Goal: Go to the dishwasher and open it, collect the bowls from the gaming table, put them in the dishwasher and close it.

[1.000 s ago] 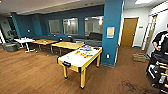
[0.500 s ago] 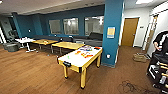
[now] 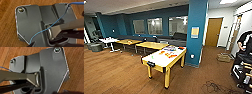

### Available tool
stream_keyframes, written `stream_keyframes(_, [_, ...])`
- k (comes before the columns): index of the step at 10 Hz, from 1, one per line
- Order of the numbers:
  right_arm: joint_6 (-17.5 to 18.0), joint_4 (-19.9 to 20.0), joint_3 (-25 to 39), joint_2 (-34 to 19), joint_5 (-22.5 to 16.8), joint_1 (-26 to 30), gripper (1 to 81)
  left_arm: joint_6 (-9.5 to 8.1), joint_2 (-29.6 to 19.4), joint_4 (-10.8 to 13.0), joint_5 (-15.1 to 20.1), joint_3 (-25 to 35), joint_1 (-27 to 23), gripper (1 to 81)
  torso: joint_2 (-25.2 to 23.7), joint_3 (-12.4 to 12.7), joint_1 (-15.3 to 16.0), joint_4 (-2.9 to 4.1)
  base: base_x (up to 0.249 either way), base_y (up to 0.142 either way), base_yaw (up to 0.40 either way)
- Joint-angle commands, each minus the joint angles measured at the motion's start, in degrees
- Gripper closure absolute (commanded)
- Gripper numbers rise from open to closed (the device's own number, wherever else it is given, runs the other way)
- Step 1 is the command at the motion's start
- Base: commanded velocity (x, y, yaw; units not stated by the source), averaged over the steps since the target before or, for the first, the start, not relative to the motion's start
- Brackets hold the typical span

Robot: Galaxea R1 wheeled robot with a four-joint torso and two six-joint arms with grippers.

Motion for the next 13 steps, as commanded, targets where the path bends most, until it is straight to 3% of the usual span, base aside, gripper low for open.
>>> stream_keyframes(1, [-0.08,0.03,0.06,-0.04,-3.07,3.02,1.0,0.17,-0.07,0.12,3.00,-0.02,-3.03,1.0,0.00,0.00,0.00,0.00,0.088,0.000,0.000])
stream_keyframes(13, [-0.17,-0.06,0.06,-0.04,-3.07,2.93,1.0,0.17,-0.16,0.03,2.92,0.06,-3.03,1.0,0.00,0.00,-0.11,0.00,0.102,0.000,0.000])
